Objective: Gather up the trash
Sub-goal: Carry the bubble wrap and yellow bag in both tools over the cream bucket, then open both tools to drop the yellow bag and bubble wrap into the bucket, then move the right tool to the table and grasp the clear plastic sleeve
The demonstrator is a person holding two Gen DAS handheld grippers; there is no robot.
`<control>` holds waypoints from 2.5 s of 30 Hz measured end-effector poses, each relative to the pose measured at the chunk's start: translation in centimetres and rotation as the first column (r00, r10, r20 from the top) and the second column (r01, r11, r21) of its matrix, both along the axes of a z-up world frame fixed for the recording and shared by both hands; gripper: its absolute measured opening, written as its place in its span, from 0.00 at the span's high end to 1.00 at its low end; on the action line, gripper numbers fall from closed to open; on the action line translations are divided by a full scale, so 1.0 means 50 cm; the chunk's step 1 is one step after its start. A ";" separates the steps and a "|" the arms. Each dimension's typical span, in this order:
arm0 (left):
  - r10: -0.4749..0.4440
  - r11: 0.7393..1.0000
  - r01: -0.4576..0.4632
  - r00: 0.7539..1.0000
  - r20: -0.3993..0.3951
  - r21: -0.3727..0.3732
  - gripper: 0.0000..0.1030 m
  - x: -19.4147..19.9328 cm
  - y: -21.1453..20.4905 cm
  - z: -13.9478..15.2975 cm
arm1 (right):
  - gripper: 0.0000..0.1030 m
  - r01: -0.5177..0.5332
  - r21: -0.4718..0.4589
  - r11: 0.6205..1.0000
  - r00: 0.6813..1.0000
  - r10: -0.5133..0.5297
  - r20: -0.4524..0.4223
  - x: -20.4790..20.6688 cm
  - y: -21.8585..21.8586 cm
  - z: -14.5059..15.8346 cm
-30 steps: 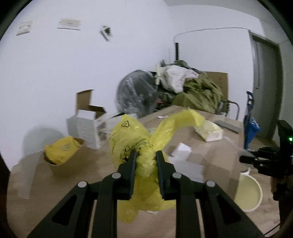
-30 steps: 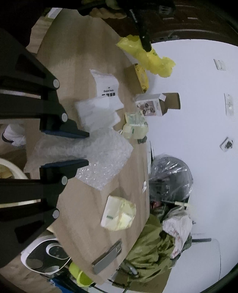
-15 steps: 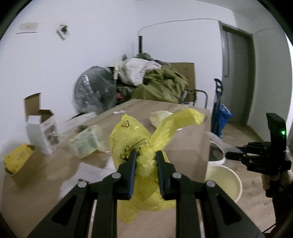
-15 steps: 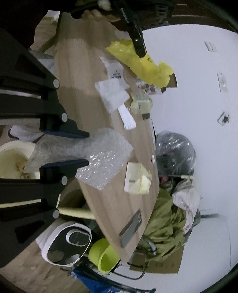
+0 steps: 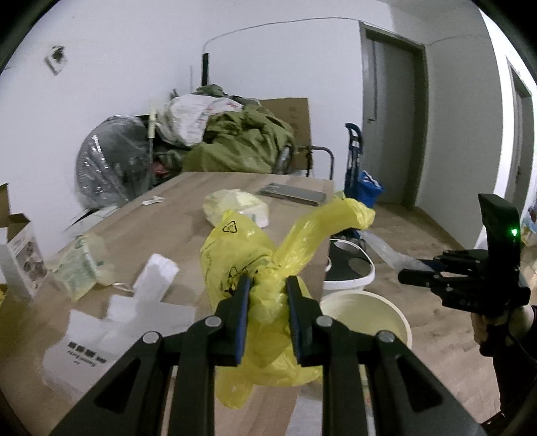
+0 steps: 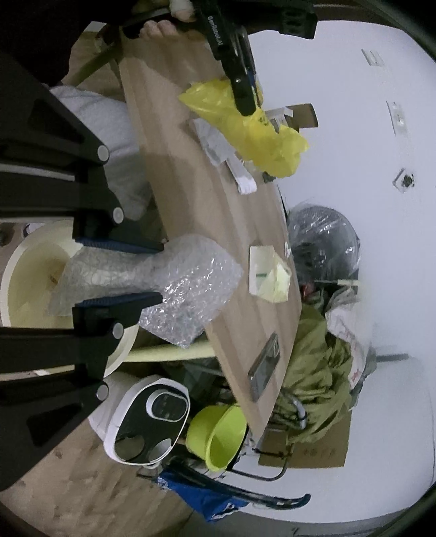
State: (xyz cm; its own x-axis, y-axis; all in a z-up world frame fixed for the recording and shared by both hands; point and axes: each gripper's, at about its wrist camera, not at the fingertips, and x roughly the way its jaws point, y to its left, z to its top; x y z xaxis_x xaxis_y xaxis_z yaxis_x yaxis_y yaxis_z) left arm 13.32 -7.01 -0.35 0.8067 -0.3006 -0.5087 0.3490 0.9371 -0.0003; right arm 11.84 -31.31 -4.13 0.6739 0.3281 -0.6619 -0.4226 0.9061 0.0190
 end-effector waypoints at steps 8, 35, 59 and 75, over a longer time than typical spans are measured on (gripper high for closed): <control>-0.081 0.997 0.081 0.996 -0.028 0.014 0.80 0.023 -0.058 -0.014 | 0.80 0.051 -0.005 0.999 0.999 -0.052 -0.008 -0.025 -0.041 -0.010; -0.329 0.936 0.350 0.912 -0.247 0.044 0.80 0.106 -0.286 -0.162 | 0.43 0.227 -0.001 0.974 0.965 -0.225 -0.136 0.006 -0.195 -0.136; -0.322 0.942 0.334 0.880 -0.350 -0.025 0.41 0.142 -0.290 -0.198 | 0.43 0.262 -0.034 0.964 0.961 -0.264 -0.080 -0.017 -0.207 -0.079; -0.252 0.967 0.238 0.949 -0.191 -0.095 0.41 0.097 -0.157 -0.082 | 0.43 0.108 -0.045 0.993 0.994 -0.109 -0.023 0.015 -0.055 -0.013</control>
State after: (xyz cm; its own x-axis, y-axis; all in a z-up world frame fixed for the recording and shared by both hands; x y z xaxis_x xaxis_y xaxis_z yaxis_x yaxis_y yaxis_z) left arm 18.17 -14.87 -4.45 0.5878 -0.5166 -0.6226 0.5538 0.8179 -0.1558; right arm 12.58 -34.08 -4.77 0.6867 0.2248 -0.6913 -0.3218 0.9467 -0.0117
